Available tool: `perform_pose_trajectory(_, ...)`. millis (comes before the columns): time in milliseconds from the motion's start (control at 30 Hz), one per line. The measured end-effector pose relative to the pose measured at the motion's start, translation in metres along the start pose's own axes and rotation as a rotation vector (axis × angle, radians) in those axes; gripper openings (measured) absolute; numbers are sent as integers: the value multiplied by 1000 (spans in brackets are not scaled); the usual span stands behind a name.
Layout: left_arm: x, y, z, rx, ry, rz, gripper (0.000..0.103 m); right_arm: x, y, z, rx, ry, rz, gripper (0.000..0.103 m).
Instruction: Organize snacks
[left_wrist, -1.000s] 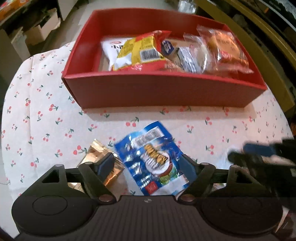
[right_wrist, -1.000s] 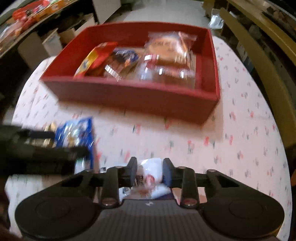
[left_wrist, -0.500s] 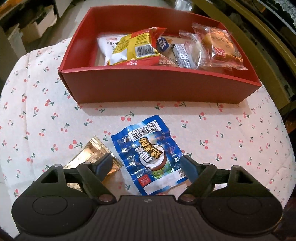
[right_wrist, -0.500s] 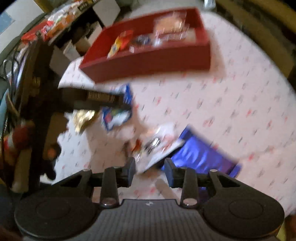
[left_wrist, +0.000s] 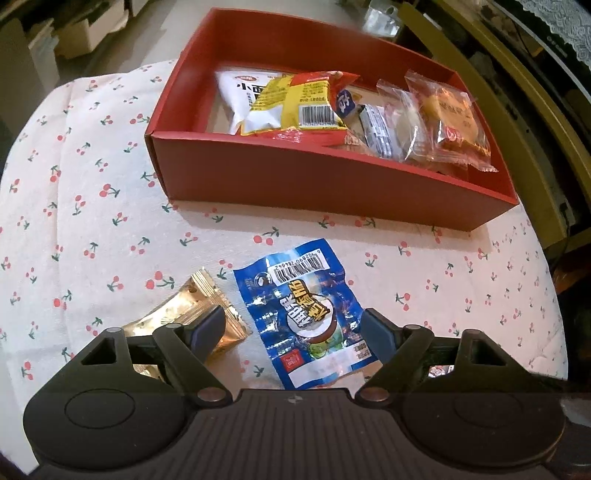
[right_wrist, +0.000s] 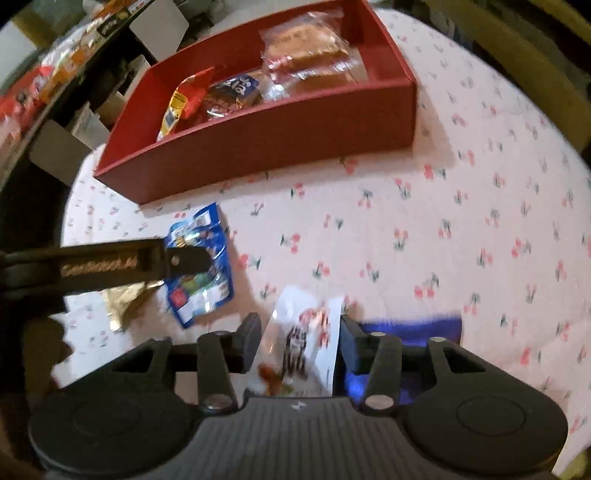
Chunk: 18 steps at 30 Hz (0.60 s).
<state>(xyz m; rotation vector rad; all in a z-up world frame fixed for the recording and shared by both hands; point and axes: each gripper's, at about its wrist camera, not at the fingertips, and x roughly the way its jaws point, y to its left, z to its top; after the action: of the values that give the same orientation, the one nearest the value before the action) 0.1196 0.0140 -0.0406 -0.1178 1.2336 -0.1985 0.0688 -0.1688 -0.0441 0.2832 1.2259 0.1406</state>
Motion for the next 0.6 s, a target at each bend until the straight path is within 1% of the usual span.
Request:
perform_pose_trajectory(33, -1, 1, 0, -1, -2, 3, 85, 2, 4, 0, -18, -7, -16, 59)
perform_pose_trajectory(67, -1, 2, 0, -4, -3, 4, 85, 2, 8, -3, -44, -13, -34, 63)
perform_pose_trajectory(133, -3, 6, 1, -17, -7, 4, 85, -1, 18, -11, -110, -34, -89, 66)
perform_pose_trajectory(200, -4, 8, 2, -28, -10, 3, 86, -3, 27, -17, -161, -51, -116, 72)
perform_pose_trajectory(300, -4, 5, 1, -17, -8, 7, 86, 6, 35, -20, -199, -45, -136, 74)
perform_pose_trajectory(367, -3, 4, 0, -9, -4, 10, 86, 16, 37, -22, -248, -50, -198, 76)
perform_pose_trajectory(400, -2, 3, 0, -8, -2, 11, 86, 18, 38, -23, -274, -63, -198, 72)
perform_pose_trajectory(433, -3, 3, -1, -8, -2, 9, 87, 17, 38, -23, -290, -66, -190, 66)
perform_pose_trajectory(467, -3, 3, -1, -6, -1, 6, 87, 14, 37, -24, -298, -70, -183, 61)
perform_pose_trajectory(533, -2, 2, -2, 3, 0, 5, 88, 12, 34, -26, -338, -78, -207, 60)
perform_pose_trajectory(600, -1, 1, -3, 5, 4, 7, 88, 10, 29, -26, -339, -71, -196, 59)
